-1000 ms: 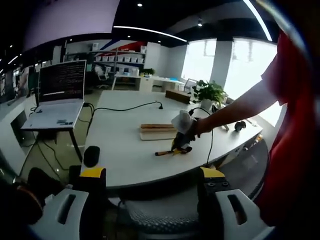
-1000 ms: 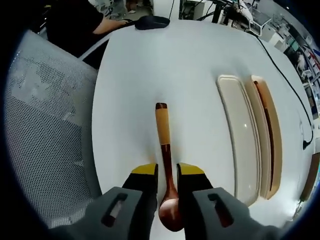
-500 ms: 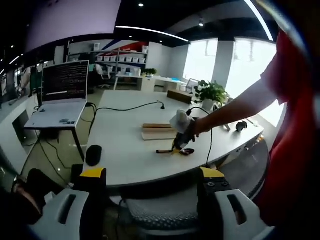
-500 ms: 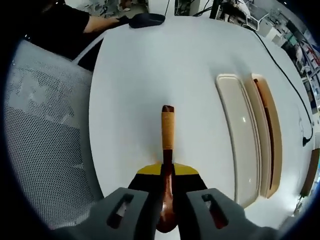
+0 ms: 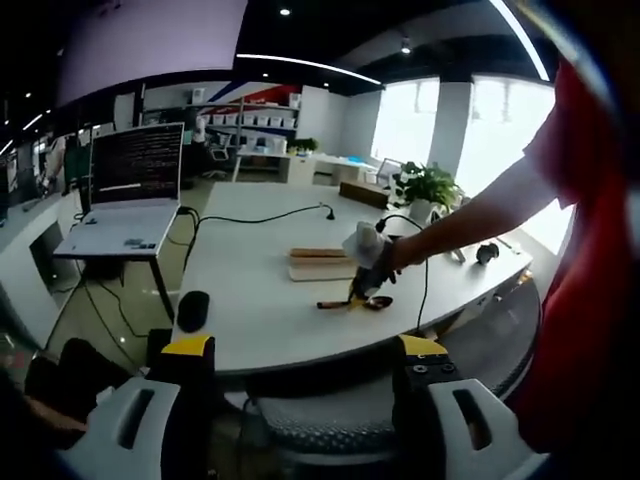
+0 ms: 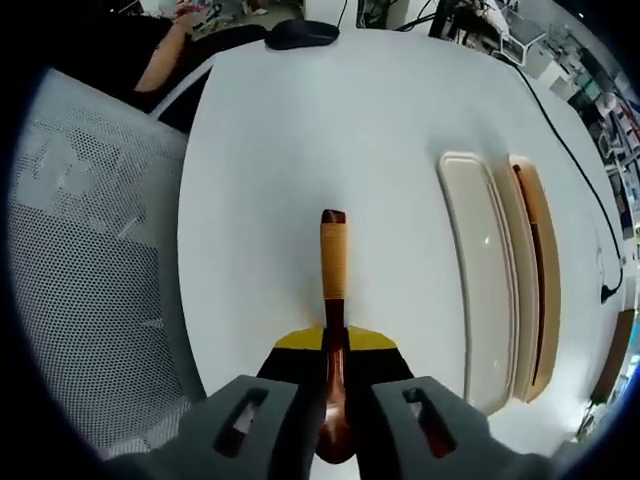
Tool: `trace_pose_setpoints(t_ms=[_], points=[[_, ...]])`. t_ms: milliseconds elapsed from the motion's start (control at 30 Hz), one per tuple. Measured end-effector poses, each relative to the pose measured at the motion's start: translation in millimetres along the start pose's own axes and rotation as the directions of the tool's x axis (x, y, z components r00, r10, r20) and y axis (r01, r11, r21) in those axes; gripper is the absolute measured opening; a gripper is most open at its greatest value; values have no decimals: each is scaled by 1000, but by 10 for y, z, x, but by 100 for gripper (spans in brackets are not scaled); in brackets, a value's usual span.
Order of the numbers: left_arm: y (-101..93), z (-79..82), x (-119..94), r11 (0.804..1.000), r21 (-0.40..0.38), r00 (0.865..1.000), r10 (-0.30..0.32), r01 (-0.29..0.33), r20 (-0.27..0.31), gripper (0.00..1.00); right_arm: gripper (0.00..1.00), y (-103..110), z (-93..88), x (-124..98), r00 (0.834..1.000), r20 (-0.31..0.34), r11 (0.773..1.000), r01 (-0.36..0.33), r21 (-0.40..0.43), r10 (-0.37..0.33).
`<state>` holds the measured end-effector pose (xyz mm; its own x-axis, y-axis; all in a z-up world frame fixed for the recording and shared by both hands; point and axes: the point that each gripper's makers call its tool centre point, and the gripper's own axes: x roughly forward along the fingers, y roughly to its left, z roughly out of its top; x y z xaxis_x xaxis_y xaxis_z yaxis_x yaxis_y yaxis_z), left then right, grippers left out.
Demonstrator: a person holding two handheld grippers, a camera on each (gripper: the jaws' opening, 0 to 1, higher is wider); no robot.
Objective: Arrange the utensils inside the cutlery case until each visible utensil rests in its matching compartment.
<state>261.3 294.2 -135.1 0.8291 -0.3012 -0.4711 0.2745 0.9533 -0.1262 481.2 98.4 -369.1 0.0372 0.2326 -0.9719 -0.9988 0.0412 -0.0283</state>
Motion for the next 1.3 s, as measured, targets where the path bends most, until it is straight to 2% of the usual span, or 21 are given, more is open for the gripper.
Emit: trace_pose_setpoints(t_ms=[167,267,333,400,633,767,1033,1300], points=[[-56,7,33,1000,13,1000,-10,10,-5,74,2,17,3,-6,1000,1,999,29,-34,-29],[-63,35,34,1000,13,1000,-11,11,1,74,1,11,-47,-12,998,-46,996,44,-75,-47],[-56,39,35,1000,14,1000,-9,9,1,74,1,25,-20,-20,998,-30,994,44,-96,-47],[-51,35,33,1000,17,1000,-8,8,0,74,1,1,-7,-35,998,-18,994,56,-92,-58],[-102,13,51,1000,11,1000,-14,14,5,74,1,-13,66,-151,999,13,995,31,-97,-30],[-134,27,72,1000,12,1000,-22,22,13,74,1,-29,95,-267,1000,20,997,16,-71,-14],[-144,20,97,999,4,999,-32,32,17,74,1,-9,-36,-246,1000,13,997,20,-77,-19],[-100,41,123,999,-3,999,-35,35,17,75,1,128,-75,-266,1000,12,997,20,-71,-19]])
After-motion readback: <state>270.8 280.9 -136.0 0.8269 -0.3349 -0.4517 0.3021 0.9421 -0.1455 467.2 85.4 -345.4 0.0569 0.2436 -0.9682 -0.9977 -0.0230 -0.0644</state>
